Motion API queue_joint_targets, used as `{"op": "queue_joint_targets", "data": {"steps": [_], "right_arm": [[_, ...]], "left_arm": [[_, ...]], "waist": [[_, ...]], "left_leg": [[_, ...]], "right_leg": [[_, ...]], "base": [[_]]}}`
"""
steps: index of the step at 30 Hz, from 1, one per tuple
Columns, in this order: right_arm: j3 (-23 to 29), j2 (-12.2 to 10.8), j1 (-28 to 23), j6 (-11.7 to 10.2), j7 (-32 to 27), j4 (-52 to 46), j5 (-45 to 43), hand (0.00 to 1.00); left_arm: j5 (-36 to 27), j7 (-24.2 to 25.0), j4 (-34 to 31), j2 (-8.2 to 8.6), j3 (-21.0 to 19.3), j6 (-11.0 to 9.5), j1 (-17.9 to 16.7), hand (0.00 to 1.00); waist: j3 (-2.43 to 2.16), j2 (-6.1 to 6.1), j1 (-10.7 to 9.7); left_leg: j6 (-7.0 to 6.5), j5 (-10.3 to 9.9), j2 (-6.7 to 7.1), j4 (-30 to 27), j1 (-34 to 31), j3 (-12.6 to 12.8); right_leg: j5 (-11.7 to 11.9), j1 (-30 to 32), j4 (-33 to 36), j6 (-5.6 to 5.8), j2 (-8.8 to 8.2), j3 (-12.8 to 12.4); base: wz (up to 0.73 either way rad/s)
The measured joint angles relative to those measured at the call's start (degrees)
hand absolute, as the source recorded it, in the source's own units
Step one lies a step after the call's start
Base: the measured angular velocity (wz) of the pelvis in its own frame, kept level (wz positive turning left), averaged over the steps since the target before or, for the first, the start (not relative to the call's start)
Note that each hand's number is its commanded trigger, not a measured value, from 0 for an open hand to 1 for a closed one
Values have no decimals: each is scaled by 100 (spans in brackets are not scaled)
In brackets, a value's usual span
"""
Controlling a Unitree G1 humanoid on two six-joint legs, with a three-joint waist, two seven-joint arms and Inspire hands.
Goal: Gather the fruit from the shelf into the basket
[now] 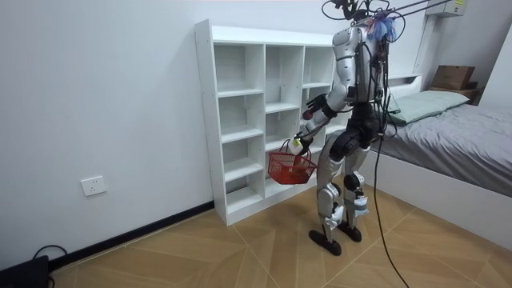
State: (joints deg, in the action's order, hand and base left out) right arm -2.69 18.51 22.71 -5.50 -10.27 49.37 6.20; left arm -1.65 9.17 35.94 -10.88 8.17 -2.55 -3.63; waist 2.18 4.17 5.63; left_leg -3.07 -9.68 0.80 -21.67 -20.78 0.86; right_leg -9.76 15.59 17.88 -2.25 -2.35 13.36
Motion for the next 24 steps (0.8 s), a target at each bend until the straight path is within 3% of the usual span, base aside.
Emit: {"op": "queue_joint_targets", "data": {"steps": [8, 13, 18, 24], "right_arm": [[0, 10, 272, 3, -201, 193, -160, 0], [-49, 9, 375, 7, -375, 236, -225, 0], [-68, 8, 374, 8, -509, 236, -219, 0], [-65, 8, 375, 8, -632, 236, -221, 0]], "left_arm": [[0, -13, 235, 79, 67, 7, 337, 100], [-62, -13, 238, 103, 138, 8, 416, 100], [-59, -21, 357, 106, 155, 8, 544, 100], [-52, -22, 357, 108, 155, 8, 546, 100]], "waist": [[17, -27, 105], [19, -22, 111], [63, 42, 106], [63, 42, 110]], "left_leg": [[2, 29, -3, 53, -252, 69], [1, 29, -5, 94, -260, 154], [-1, 29, -7, 94, -282, 207], [-11, 37, -6, 90, -328, 220]], "right_leg": [[2, 366, 148, -7, -10, -83], [-7, 446, 202, 1, -20, -171], [-20, 490, 218, -5, -20, -233], [-25, 558, 247, -8, -24, -245]], "base": [[-4], [-8], [-5], [0]]}}
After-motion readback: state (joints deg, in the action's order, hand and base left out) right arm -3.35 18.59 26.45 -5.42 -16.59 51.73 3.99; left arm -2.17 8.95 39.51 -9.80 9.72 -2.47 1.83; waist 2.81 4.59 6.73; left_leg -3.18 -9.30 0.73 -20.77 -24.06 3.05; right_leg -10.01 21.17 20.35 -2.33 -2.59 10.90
